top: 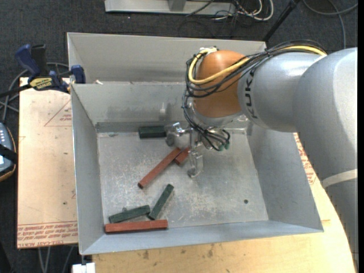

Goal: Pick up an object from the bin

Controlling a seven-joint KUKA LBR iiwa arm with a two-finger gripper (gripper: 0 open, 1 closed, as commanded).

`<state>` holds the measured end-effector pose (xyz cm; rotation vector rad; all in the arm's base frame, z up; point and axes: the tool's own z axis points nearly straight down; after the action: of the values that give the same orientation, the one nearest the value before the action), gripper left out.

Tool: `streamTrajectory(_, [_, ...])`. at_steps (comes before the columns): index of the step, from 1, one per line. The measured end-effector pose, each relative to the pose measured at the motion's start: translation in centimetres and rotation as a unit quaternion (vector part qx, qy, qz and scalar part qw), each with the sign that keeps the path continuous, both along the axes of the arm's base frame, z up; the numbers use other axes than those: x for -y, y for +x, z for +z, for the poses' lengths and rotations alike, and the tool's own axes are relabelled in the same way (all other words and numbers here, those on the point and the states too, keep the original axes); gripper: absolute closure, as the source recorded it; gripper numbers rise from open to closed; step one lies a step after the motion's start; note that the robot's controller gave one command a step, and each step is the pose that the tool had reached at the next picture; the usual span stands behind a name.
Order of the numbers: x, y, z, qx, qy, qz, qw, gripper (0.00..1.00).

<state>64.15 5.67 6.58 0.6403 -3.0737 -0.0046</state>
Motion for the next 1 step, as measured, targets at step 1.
streamTrajectory(1, [0.04,0.16,0.52,0.0026,0.000,0.000,1.0000,1.00])
